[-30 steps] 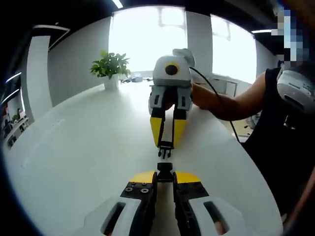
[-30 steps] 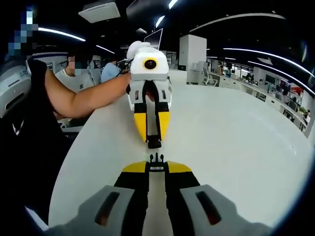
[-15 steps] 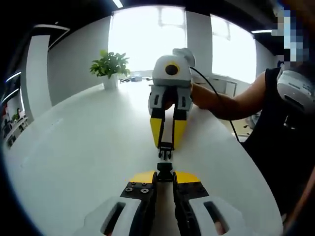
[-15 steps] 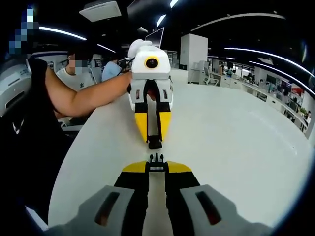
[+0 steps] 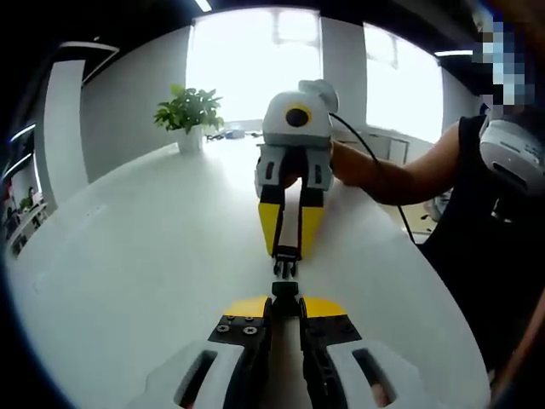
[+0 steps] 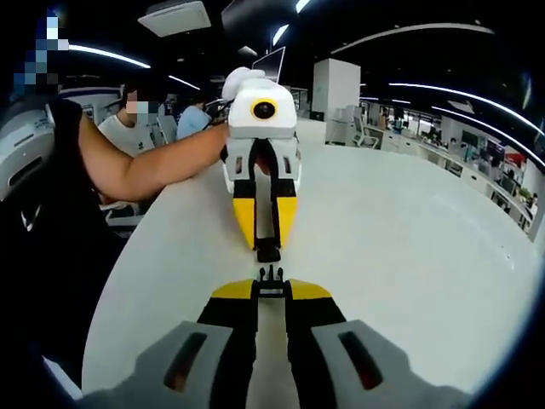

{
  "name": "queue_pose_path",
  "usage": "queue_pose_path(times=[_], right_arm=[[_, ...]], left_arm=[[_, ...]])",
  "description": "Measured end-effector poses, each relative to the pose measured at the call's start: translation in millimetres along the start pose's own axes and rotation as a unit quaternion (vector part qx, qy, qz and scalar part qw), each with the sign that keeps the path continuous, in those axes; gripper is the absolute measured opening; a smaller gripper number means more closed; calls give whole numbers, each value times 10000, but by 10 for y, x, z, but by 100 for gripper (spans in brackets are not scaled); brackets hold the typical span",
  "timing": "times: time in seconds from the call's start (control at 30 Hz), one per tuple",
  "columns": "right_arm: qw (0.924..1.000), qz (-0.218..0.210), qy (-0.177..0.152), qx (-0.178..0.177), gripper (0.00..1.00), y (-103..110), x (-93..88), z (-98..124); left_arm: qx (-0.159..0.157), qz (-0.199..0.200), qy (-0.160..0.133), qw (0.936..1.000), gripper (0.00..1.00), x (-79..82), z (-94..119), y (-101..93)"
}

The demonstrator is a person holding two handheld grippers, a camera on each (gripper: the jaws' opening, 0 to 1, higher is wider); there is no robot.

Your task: Snap the two parts of the plastic buckle together until the buckle closes and remains connected.

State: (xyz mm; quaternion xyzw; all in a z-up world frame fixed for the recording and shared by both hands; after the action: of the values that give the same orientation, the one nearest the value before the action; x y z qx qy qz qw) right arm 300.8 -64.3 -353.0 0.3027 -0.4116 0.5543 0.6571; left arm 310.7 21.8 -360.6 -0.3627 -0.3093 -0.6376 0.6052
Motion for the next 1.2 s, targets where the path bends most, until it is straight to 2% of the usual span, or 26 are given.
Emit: queue_pose_path(times=[1.2], right_arm=[[10000,-56,22,63,11,26,-23,-32]], left_arm=[[-80,33,-85,9999,11,18,-34,-12]])
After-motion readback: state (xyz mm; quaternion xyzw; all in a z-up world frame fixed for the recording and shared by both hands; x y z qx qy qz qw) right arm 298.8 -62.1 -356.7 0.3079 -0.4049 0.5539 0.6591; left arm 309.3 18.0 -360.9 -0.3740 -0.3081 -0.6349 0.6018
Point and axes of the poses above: the point that each gripper's makers call its tool centre point, and the gripper's own axes: z roughly backward along the fingers, y roughly to its left, x roughly out of its top, the point moved 3 cm from there along z, roughly backward along the fingers, and after that the axes turned 1 degree about x, right-handed, at the moved point
